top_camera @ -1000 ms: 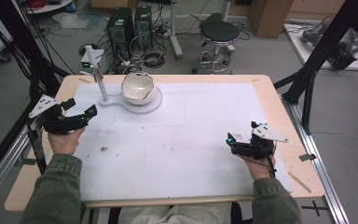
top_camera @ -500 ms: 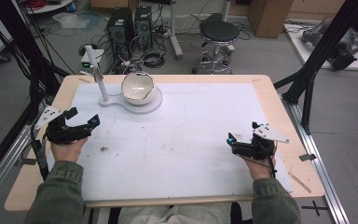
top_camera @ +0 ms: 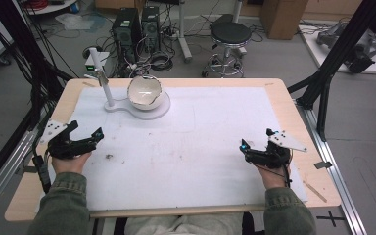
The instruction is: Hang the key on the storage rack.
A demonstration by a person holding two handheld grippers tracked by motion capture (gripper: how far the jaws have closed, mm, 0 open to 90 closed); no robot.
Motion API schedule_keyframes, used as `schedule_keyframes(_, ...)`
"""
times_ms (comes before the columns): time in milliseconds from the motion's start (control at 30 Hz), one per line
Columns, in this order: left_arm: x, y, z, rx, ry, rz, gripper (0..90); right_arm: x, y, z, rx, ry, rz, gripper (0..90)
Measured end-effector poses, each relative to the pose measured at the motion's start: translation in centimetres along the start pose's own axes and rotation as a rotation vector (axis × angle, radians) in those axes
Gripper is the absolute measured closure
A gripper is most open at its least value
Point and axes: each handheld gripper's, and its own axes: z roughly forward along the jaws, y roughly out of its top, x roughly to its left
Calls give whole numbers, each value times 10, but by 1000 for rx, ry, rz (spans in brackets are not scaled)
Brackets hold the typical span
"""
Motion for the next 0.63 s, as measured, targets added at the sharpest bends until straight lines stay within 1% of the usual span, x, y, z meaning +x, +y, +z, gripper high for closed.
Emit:
schedule_keyframes(67, 0, -6, -1, 26, -3, -19, 17, 0, 0, 1, 0, 1, -1, 5)
schedule_keyframes(133, -2, -8, -3, 44, 3, 4, 17, -1, 0, 1, -1, 2, -1, 5)
schedule_keyframes(167, -3, -8, -5, 39, 9, 16, 17, -1, 0, 1, 1, -1, 3, 5)
schedule_keyframes(200, -4, -7, -7, 22, 19, 23, 17, -1, 0, 2, 0, 1, 8, 5)
schedule_keyframes(300, -3, -7, -9, 21, 27, 25, 17, -2, 0, 1, -1, 0, 10, 5)
schedule_keyframes(333, -2, -8, -9, 23, 33, 14, 17, -2, 0, 1, -2, 0, 18, 5)
schedule_keyframes(433, -1, -9, -9, 26, 35, 14, 17, -2, 0, 0, -5, -1, 18, 5)
schedule_keyframes(467, -1, -9, -8, 22, 32, 8, 17, -2, 0, 0, -4, -2, 19, 5)
schedule_keyframes(633, -1, -9, -7, 27, 22, 8, 17, -2, 0, 2, 1, -1, 18, 5)
